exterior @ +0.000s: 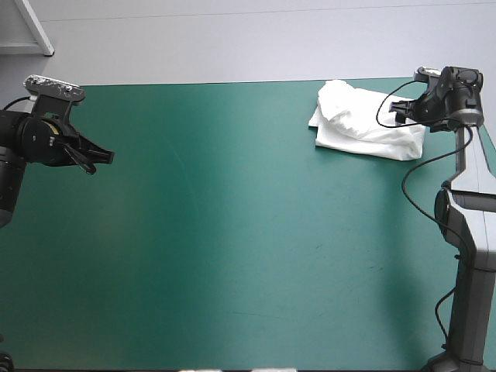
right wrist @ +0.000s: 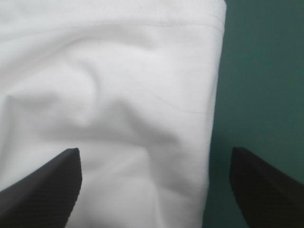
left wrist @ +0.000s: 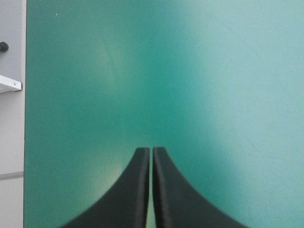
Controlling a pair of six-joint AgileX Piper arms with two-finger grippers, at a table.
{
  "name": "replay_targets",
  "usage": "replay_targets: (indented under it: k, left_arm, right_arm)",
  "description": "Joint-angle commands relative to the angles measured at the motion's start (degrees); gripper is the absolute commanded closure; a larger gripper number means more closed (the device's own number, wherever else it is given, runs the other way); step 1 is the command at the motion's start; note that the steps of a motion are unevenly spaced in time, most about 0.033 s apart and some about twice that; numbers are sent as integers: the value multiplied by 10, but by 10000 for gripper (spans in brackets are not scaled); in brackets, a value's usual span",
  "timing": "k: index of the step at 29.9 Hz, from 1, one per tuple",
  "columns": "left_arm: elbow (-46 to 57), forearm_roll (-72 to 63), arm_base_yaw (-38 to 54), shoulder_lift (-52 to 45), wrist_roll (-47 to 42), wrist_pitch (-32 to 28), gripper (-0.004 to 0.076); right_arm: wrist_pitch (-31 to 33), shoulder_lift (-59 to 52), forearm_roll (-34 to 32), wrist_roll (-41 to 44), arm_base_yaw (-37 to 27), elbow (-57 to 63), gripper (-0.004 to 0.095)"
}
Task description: Fold the cloth
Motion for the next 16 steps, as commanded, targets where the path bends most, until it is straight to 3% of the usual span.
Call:
replay_targets:
  k: [1,5,11,16]
  left_arm:
    - [-17,-3,2,-20,-3,-42,705]
    - [-17,-3,2,-20,-3,-56,705]
    - [-17,-4,2,-20,-4,-81,705]
    - [-17,-8,2,-21,-4,-82,705]
  right_arm:
    - [-17,-70,25,4,-5,-20,71]
    - [-17,-102,47,24,-5,-20,298]
    - [-17,-169,112,-8,-4,-15,895]
    - [-17,-255,103,-36,4,59,921]
